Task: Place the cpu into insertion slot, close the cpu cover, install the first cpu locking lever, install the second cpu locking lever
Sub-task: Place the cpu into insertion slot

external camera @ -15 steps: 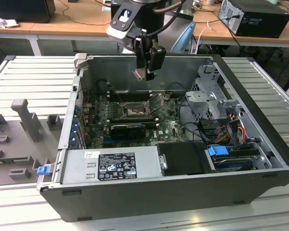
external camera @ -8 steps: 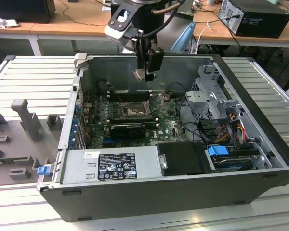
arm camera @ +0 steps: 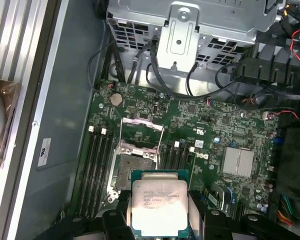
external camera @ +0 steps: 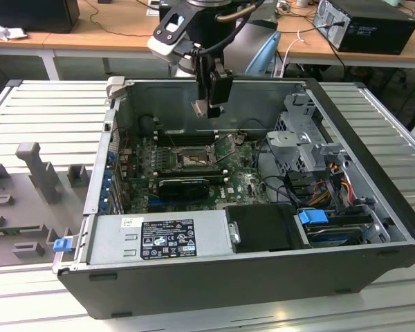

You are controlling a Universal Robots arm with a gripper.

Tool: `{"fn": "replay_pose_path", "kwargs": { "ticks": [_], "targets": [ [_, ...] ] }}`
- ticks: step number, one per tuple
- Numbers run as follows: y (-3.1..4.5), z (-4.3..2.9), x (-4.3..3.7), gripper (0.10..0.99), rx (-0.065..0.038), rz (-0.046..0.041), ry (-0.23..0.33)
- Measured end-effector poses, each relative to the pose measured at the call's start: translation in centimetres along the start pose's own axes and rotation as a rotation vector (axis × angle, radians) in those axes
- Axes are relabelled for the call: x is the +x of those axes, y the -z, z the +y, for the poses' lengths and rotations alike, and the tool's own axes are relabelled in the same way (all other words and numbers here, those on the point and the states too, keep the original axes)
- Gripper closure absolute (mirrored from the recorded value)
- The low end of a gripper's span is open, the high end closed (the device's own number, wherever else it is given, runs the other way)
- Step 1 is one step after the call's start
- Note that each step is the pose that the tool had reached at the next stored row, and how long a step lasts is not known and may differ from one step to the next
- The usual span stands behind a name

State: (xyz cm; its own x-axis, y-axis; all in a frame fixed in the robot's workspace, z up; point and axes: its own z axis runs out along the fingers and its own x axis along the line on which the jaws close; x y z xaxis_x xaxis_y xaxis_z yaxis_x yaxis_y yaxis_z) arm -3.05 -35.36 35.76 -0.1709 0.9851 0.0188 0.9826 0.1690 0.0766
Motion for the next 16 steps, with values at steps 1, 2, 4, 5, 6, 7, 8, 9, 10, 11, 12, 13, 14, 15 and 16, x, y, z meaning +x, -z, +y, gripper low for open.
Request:
{"fn": "replay_pose_path", "kwargs": {
  "ticks": [1, 2, 4, 5, 6, 7, 8, 9, 10, 11, 12, 13, 14, 15, 16],
  "targets": [
    [-0.02, 0.0, 0.0, 0.549, 0.0, -0.0011, -0.013],
    [-0.06, -0.01, 0.0, 0.549, -0.001, -0.0023, -0.03],
    [-0.12, -0.01, 0.0, 0.549, -0.001, -0.0043, -0.056],
    [-0.14, -0.01, 0.0, 0.549, -0.001, -0.0051, -0.066],
    [-0.16, -0.01, 0.0, 0.549, -0.001, -0.0056, -0.073],
    [-0.18, -0.01, 0.0, 0.549, -0.002, -0.0065, -0.084],
    [-0.19, -0.02, 0.0, 0.549, -0.002, -0.0072, -0.094],
    [-0.24, -0.02, 0.0, 0.549, -0.002, -0.0091, -0.118],
    [-0.27, -0.02, 0.0, 0.549, -0.002, -0.0102, -0.133],
    [-0.29, -0.02, 0.0, 0.549, -0.003, -0.0114, -0.147],
    [-0.32, -0.02, -0.01, 0.549, -0.003, -0.0123, -0.157],
    [-0.46, -0.04, -0.01, 0.549, -0.002, -0.0127, -0.162],
    [-0.65, -0.05, -0.01, 0.549, -0.001, -0.0126, -0.163],
    [-0.86, -0.07, -0.01, 0.549, -0.001, -0.0125, -0.163],
    [-1.08, -0.09, -0.02, 0.549, 0.0, -0.0126, -0.163]
  ]
}}
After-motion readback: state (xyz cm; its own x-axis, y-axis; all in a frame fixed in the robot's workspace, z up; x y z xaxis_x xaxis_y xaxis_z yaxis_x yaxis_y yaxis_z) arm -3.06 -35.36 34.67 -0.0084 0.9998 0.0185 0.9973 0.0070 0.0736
